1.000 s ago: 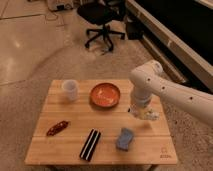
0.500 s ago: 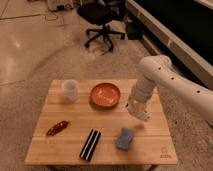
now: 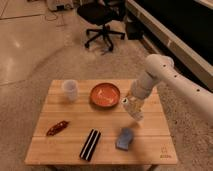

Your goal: Stand the bottle upright

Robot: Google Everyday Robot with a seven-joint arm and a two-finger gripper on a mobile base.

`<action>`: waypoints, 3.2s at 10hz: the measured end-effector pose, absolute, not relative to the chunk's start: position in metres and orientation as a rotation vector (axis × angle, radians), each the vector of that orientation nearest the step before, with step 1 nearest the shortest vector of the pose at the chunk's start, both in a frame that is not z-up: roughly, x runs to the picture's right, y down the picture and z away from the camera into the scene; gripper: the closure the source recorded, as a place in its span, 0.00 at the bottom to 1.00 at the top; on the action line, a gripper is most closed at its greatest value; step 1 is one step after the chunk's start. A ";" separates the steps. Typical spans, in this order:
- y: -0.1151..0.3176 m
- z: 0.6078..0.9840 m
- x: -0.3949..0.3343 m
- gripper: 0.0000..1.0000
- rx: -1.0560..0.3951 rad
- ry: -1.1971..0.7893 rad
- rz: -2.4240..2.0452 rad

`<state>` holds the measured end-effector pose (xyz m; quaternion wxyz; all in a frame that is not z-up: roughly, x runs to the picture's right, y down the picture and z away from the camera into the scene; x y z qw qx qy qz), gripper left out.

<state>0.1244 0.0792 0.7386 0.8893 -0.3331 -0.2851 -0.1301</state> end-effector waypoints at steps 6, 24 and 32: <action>0.064 0.768 0.146 1.00 -0.645 -0.624 0.030; 0.077 0.782 0.135 0.20 -0.438 -0.931 0.210; 0.083 0.782 0.140 0.20 -0.428 -0.929 0.170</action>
